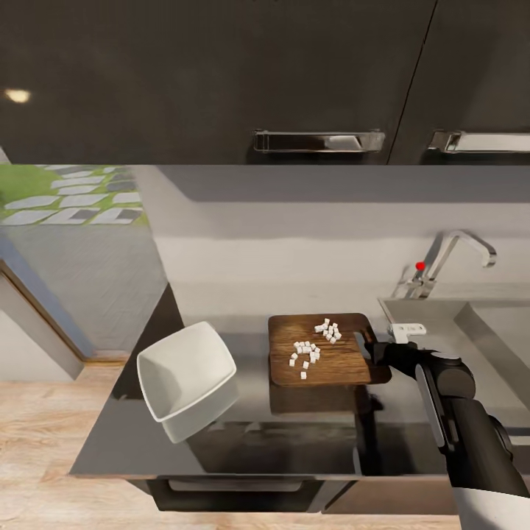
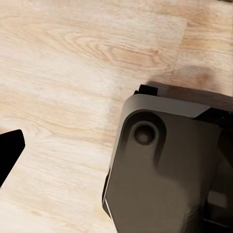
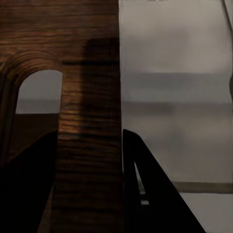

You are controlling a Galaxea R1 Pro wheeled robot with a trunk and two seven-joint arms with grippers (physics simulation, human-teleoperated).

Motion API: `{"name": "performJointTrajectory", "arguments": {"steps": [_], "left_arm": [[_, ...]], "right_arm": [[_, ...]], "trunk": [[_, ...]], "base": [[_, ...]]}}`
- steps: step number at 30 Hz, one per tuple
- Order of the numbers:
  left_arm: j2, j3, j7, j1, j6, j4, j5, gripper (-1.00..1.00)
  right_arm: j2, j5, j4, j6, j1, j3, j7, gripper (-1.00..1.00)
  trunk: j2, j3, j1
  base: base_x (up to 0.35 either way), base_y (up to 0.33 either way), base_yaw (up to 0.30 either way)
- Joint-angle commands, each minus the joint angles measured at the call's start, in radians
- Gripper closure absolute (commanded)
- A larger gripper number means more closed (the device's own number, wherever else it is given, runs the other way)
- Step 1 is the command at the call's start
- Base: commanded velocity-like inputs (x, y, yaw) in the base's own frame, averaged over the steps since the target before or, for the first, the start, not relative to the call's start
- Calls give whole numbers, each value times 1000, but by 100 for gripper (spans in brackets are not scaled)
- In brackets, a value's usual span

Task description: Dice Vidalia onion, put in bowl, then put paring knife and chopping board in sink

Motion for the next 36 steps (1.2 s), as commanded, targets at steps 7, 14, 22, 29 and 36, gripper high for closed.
{"name": "performJointTrajectory", "arguments": {"steps": [7, 14, 22, 29, 36], "left_arm": [[-1, -8, 0, -2, -6, 4, 8, -100], [-1, -8, 0, -2, -6, 4, 8, -100], [-1, -8, 0, -2, -6, 4, 8, -100], [-1, -8, 0, -2, -6, 4, 8, -100], [-1, -8, 1, -2, -6, 4, 8, -100]], "right_arm": [[0, 8, -1, 4, -1, -1, 10, 100], [0, 8, -1, 4, -1, -1, 10, 100], [0, 8, -1, 4, -1, -1, 10, 100], [0, 8, -1, 4, -1, -1, 10, 100], [0, 8, -1, 4, -1, -1, 10, 100]], "trunk": [[-2, 9, 1], [-2, 20, 1], [-2, 33, 1], [-2, 44, 1], [-2, 55, 1]], "base": [[0, 171, 0], [0, 193, 0], [0, 193, 0], [0, 193, 0], [0, 193, 0]]}}
